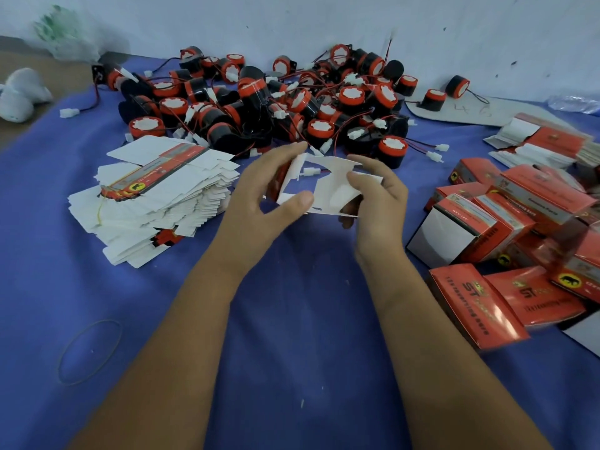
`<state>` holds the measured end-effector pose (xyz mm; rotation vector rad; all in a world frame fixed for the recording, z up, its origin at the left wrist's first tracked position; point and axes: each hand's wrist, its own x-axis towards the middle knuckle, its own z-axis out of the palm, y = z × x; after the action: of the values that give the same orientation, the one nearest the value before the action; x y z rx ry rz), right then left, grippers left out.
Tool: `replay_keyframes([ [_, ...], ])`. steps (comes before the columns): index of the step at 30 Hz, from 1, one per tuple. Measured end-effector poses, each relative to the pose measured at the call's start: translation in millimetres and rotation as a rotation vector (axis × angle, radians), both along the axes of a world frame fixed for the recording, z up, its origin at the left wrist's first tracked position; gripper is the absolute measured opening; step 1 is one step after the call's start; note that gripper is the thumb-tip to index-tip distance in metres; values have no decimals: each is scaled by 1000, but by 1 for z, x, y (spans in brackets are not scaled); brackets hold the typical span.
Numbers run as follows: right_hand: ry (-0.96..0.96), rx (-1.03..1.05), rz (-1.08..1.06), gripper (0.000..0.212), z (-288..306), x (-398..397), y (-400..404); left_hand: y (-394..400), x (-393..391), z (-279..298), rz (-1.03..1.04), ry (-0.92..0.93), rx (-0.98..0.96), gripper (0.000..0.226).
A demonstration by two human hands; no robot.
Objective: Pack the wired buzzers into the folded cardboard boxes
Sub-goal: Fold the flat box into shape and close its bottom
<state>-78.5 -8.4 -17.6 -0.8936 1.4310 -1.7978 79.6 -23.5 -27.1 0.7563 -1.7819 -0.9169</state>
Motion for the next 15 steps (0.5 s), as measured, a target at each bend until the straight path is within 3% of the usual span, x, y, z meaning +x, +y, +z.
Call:
replay_keyframes([
  [8,-276,2,-44,25,-1,-4,-2,6,-3,2,-21,-107,-157,72],
  [12,-204,-90,94,40,-3,4,0,3,-9,-1,155,79,-34,52],
  [15,-91,-74,125,37,-2,15,-1,0,-11,0,200,256,102,45],
])
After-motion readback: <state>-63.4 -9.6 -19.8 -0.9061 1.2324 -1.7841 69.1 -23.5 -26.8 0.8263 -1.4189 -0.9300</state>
